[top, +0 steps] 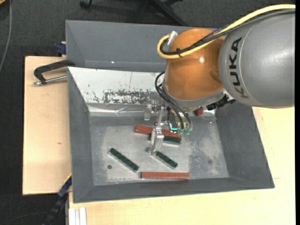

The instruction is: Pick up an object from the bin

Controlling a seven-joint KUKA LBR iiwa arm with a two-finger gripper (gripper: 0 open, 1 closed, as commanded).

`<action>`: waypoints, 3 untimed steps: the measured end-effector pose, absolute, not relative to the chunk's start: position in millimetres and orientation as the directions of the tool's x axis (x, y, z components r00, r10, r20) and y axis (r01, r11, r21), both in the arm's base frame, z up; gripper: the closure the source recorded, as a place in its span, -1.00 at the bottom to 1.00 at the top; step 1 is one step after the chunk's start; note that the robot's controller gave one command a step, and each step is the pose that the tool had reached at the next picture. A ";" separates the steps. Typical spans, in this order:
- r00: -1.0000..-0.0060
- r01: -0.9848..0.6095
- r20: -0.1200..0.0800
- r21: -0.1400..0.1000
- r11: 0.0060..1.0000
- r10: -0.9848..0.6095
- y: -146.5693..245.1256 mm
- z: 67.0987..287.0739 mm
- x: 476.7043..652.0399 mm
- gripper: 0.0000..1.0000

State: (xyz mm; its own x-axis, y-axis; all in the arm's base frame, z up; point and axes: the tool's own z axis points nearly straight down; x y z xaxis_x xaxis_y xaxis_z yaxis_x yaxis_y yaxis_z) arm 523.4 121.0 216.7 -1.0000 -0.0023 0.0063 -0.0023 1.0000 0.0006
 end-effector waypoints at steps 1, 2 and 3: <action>-1.000 -0.001 -0.001 0.002 1.000 -0.001 120.5 220.2 525.0 -1.00; -0.999 0.032 0.006 0.000 0.999 0.032 80.7 127.9 563.2 -1.00; -0.875 0.484 -0.003 0.004 0.875 0.484 69.1 150.9 560.0 -1.00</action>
Offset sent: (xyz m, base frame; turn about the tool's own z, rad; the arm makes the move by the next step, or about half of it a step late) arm 0.0754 -0.0644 -0.1467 -0.1000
